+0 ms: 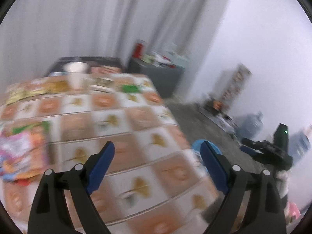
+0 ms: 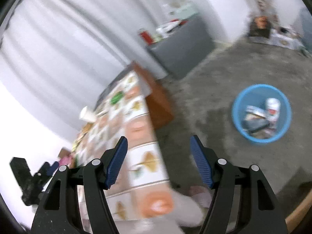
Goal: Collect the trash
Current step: 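Move both grippers back over the table toward the large snack bags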
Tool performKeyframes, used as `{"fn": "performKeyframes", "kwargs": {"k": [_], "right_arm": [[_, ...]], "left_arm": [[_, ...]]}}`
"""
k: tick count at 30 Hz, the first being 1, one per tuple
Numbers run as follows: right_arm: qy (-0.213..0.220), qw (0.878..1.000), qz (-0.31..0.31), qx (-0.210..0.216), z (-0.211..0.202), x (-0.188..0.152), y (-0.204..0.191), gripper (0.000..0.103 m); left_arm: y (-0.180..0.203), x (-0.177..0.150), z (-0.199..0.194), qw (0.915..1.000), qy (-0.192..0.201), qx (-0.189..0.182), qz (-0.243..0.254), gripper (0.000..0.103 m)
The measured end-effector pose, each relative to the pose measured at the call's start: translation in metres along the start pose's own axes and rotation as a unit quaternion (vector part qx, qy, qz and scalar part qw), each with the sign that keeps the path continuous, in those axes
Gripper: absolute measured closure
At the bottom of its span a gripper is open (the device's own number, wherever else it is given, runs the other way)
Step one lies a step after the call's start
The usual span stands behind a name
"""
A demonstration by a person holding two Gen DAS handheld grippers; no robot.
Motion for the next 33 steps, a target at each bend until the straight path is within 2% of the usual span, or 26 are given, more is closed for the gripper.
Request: {"fn": "performKeyframes", "kwargs": {"k": [2,5,8,11,13,17,20,22,25,28,33], "right_arm": [[-0.019,0.999,-0.020,0.022,0.011,-0.006,-0.030,0.039],[-0.054,0.996,-0.052,0.054,0.033,-0.018,-0.077,0.039],[-0.093,0.988,-0.088,0.088,0.059,-0.036,-0.126,0.039],[-0.130,0.978,-0.115,0.114,0.083,-0.058,-0.168,0.039],[-0.156,0.969,-0.137,0.130,0.101,-0.074,-0.198,0.039],[-0.199,0.954,-0.164,0.156,0.132,-0.103,-0.245,0.043],[-0.221,0.943,-0.182,0.168,0.153,-0.118,-0.276,0.044],[-0.230,0.940,-0.187,0.169,0.167,-0.125,-0.290,0.046],[-0.252,0.938,-0.172,0.164,0.194,-0.135,-0.298,0.051],[-0.269,0.937,-0.151,0.165,0.210,-0.140,-0.300,0.055],[-0.298,0.932,-0.128,0.163,0.233,-0.149,-0.307,0.058]], "left_arm": [[-0.037,-0.002,-0.028,0.9988,0.028,0.028,-0.028,0.016],[-0.089,-0.005,-0.066,0.9924,0.070,0.072,-0.071,0.016],[-0.148,-0.014,-0.099,0.9793,0.096,0.116,-0.135,0.016],[-0.183,-0.030,-0.117,0.9699,0.103,0.129,-0.179,0.019],[-0.198,-0.042,-0.120,0.9659,0.099,0.121,-0.206,0.022],[-0.208,-0.056,-0.115,0.9635,0.090,0.095,-0.233,0.031],[-0.202,-0.062,-0.106,0.9641,0.084,0.062,-0.244,0.037],[-0.197,-0.065,-0.097,0.9634,0.077,0.025,-0.255,0.042],[-0.191,-0.070,-0.082,0.9556,0.063,-0.034,-0.286,0.043],[-0.195,-0.073,-0.070,0.9421,0.058,-0.065,-0.324,0.044],[-0.211,-0.079,-0.063,0.9276,0.061,-0.064,-0.363,0.045]]}}
Point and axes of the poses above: each gripper's, at about its wrist camera, not at the fingertips, and z roughly the way its jaws point, y to its right, x to its top, the point moved 7 cm from there along z, roughly the way its jaws point
